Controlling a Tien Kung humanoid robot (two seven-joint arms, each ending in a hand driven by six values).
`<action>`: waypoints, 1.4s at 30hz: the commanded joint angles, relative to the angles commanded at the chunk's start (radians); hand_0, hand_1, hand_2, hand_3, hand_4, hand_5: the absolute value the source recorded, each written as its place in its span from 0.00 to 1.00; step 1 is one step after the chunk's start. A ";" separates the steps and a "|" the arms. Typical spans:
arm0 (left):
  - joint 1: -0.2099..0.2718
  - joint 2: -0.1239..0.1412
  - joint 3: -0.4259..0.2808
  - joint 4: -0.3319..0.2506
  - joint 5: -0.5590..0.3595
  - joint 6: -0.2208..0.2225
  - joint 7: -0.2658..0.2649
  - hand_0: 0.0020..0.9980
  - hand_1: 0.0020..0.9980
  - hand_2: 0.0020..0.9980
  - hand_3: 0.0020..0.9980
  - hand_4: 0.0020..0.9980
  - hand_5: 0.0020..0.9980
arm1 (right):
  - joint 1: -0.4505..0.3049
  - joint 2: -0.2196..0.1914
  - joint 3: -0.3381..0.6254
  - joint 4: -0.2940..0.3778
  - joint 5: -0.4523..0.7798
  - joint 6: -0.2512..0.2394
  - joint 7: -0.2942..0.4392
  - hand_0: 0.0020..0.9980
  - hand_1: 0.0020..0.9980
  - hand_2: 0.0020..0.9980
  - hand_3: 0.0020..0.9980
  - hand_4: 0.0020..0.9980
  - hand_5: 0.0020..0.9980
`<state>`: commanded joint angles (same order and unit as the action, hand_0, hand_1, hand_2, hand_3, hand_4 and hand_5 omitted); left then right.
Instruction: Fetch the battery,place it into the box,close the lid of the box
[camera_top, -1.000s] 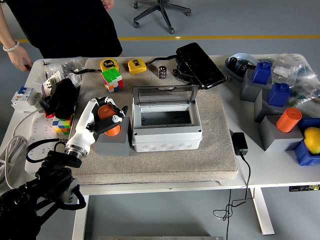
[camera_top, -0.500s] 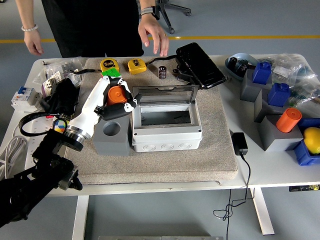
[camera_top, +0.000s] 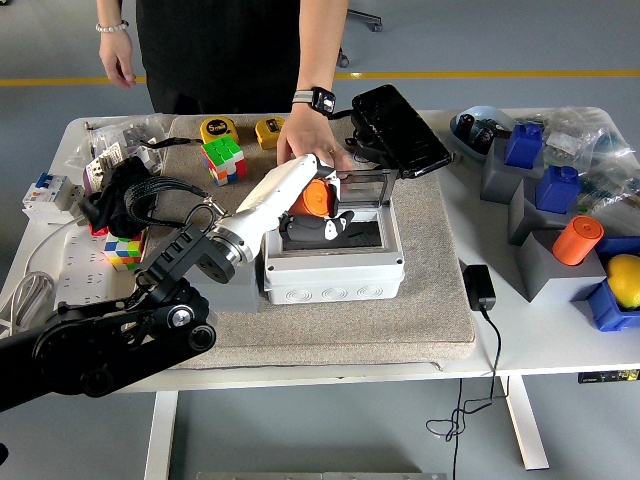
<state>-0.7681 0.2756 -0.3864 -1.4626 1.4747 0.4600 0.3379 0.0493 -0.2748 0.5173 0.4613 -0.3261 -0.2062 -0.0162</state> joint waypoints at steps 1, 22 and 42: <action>-0.017 -0.011 0.018 0.009 0.006 -0.009 0.030 0.21 0.15 0.15 0.21 0.37 0.00 | 0.000 0.000 -0.001 0.000 0.000 0.000 0.000 0.61 0.64 0.60 0.57 0.92 0.47; -0.138 -0.149 0.191 0.204 -0.006 -0.036 0.094 0.22 0.18 0.24 0.35 0.97 0.19 | 0.004 -0.002 -0.027 0.002 0.006 -0.003 0.001 0.61 0.64 0.60 0.57 0.91 0.46; -0.147 -0.178 0.220 0.293 -0.023 -0.019 0.005 0.30 0.40 0.39 0.42 1.00 0.24 | 0.003 -0.003 -0.031 0.006 -0.001 -0.008 0.003 0.61 0.64 0.60 0.57 0.91 0.46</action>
<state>-0.9150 0.0974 -0.1668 -1.1698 1.4518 0.4406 0.3431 0.0522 -0.2776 0.4862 0.4671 -0.3272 -0.2141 -0.0135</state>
